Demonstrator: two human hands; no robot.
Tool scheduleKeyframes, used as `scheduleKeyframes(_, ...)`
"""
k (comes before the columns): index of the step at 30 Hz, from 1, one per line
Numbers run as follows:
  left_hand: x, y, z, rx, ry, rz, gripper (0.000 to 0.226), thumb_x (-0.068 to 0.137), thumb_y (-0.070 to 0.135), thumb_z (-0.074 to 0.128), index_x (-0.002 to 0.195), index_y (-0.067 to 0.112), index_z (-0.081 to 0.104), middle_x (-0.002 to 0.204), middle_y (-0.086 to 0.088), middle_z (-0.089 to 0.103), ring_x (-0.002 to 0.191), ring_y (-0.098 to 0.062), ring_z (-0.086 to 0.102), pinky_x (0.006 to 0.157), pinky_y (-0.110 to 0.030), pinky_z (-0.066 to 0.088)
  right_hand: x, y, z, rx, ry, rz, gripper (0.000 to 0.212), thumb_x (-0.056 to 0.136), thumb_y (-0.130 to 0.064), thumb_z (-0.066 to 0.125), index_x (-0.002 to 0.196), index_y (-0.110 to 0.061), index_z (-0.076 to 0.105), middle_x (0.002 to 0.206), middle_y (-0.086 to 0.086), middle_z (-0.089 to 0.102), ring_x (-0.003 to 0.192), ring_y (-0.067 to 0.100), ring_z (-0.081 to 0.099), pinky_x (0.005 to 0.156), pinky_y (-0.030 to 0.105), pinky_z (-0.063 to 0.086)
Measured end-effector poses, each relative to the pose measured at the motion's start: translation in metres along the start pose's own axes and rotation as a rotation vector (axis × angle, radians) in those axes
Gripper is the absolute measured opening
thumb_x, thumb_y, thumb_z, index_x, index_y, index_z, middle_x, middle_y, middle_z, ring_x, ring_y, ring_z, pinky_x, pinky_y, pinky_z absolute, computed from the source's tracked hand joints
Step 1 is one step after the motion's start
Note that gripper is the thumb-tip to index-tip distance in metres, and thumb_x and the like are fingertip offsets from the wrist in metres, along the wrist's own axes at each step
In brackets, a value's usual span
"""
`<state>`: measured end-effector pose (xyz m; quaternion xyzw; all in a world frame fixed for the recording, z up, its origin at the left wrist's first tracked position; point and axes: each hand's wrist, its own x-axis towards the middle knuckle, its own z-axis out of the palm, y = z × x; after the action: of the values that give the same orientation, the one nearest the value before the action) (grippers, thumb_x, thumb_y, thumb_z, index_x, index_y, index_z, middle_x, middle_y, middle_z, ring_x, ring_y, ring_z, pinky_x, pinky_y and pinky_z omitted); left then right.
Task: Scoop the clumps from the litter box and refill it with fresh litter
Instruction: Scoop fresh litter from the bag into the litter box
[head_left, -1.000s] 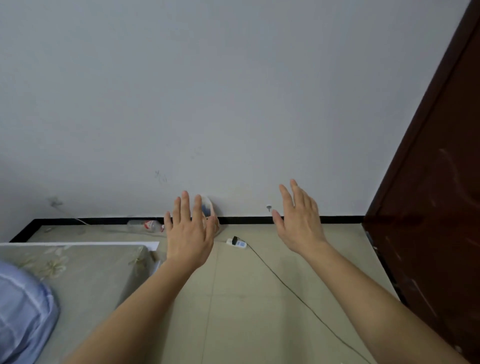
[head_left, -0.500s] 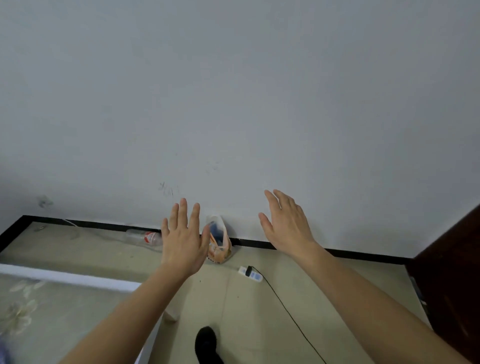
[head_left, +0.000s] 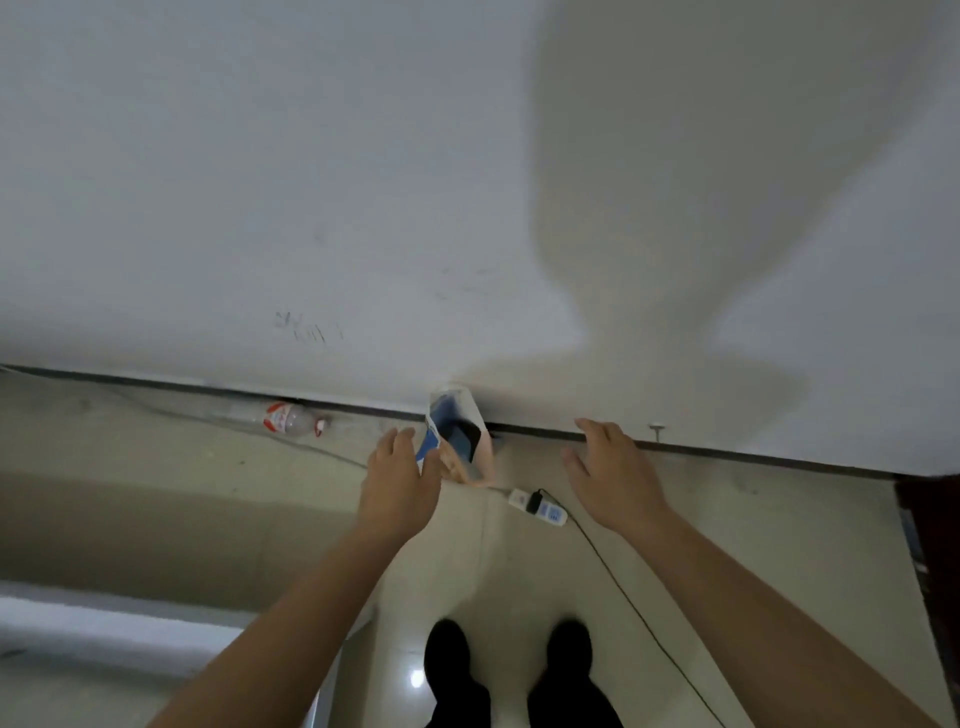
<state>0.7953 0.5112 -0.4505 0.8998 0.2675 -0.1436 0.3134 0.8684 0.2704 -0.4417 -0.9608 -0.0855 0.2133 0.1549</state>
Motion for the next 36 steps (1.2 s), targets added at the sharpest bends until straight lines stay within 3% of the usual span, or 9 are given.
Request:
scheduleKeyframes(9, 0.164, -0.097, 0.174, -0.197, -0.075, -0.347, 0.052, 0.100, 0.039, 0.046, 0.142, 0.008, 0.042, 0.141, -0.012, 0.049, 0.126, -0.027, 0.049, 0.093, -0.031, 0.036, 0.175, 0.028, 0.224, 0.306, -0.278, 0.131, 0.059, 0.097, -0.044, 0.050, 0.147, -0.017, 0.036, 0.144, 0.009, 0.043, 0.119, 0.024, 0.053, 0.093, 0.030, 0.041)
scheduleKeyframes(14, 0.233, -0.131, 0.256, -0.238, -0.077, -0.424, 0.080, 0.091, 0.065, 0.047, 0.143, 0.005, 0.039, 0.143, -0.012, 0.048, 0.128, -0.030, 0.049, 0.097, -0.035, 0.038, 0.211, 0.045, 0.327, 0.342, -0.317, 0.143, 0.060, 0.096, -0.052, 0.049, 0.142, -0.016, 0.040, 0.127, 0.007, 0.052, 0.109, 0.022, 0.054, 0.087, 0.033, 0.044)
scheduleKeyframes(16, 0.252, -0.135, 0.277, -0.248, -0.041, -0.431, 0.085, 0.086, 0.067, 0.053, 0.142, 0.006, 0.039, 0.138, -0.010, 0.051, 0.124, -0.029, 0.052, 0.093, -0.035, 0.041, 0.218, 0.053, 0.352, 0.341, -0.304, 0.141, 0.045, 0.099, -0.052, 0.043, 0.128, -0.018, 0.050, 0.108, 0.001, 0.053, 0.094, 0.018, 0.053, 0.075, 0.030, 0.041)
scheduleKeyframes(18, 0.262, -0.143, 0.293, -0.159, 0.009, -0.407, 0.062, 0.094, 0.054, 0.052, 0.131, 0.005, 0.052, 0.124, -0.010, 0.060, 0.114, -0.028, 0.059, 0.089, -0.035, 0.047, 0.219, 0.062, 0.370, 0.329, -0.277, 0.145, 0.033, 0.104, -0.044, 0.033, 0.098, -0.018, 0.053, 0.087, -0.002, 0.054, 0.078, 0.016, 0.052, 0.060, 0.026, 0.035)
scheduleKeyframes(20, 0.258, -0.156, 0.301, -0.066, 0.051, -0.422, 0.042, 0.102, 0.035, 0.041, 0.109, 0.001, 0.064, 0.107, -0.015, 0.067, 0.100, -0.031, 0.065, 0.084, -0.038, 0.051, 0.215, 0.067, 0.376, 0.294, -0.266, 0.156, 0.038, 0.106, -0.038, 0.027, 0.084, -0.017, 0.049, 0.074, -0.003, 0.051, 0.066, 0.013, 0.050, 0.053, 0.022, 0.031)
scheduleKeyframes(22, 0.243, -0.171, 0.301, -0.061, 0.046, -0.461, 0.043, 0.103, 0.030, 0.036, 0.094, 0.001, 0.066, 0.092, -0.017, 0.070, 0.088, -0.032, 0.068, 0.081, -0.041, 0.055, 0.209, 0.067, 0.373, 0.253, -0.288, 0.154, 0.042, 0.107, -0.038, 0.025, 0.084, -0.015, 0.051, 0.071, -0.004, 0.050, 0.062, 0.008, 0.047, 0.052, 0.021, 0.030)
scheduleKeyframes(26, 0.216, -0.175, 0.269, -0.089, 0.080, -0.432, 0.032, 0.099, 0.021, 0.045, 0.077, 0.008, 0.066, 0.079, -0.013, 0.071, 0.077, -0.029, 0.070, 0.078, -0.045, 0.059, 0.203, 0.043, 0.346, 0.381, -0.233, 0.167, 0.043, 0.107, -0.034, 0.029, 0.079, -0.014, 0.055, 0.077, 0.004, 0.062, 0.063, 0.009, 0.053, 0.052, 0.021, 0.033)
scheduleKeyframes(32, 0.193, -0.122, 0.182, -0.196, 0.110, -0.396, 0.042, 0.102, 0.030, 0.043, 0.092, 0.000, 0.069, 0.081, -0.016, 0.071, 0.076, -0.029, 0.069, 0.077, -0.046, 0.058, 0.179, 0.001, 0.259, 0.468, -0.082, 0.207, 0.036, 0.105, -0.026, 0.034, 0.090, -0.013, 0.065, 0.082, -0.001, 0.064, 0.066, 0.003, 0.052, 0.052, 0.014, 0.030)
scheduleKeyframes(36, 0.127, -0.075, 0.117, -0.193, -0.006, -0.317, 0.045, 0.103, 0.035, 0.042, 0.088, 0.002, 0.068, 0.080, -0.014, 0.071, 0.075, -0.027, 0.070, 0.075, -0.044, 0.058, 0.116, -0.011, 0.186, 0.515, -0.083, 0.290, 0.040, 0.103, -0.027, 0.035, 0.088, -0.012, 0.069, 0.084, 0.004, 0.068, 0.074, 0.014, 0.061, 0.062, 0.027, 0.044)
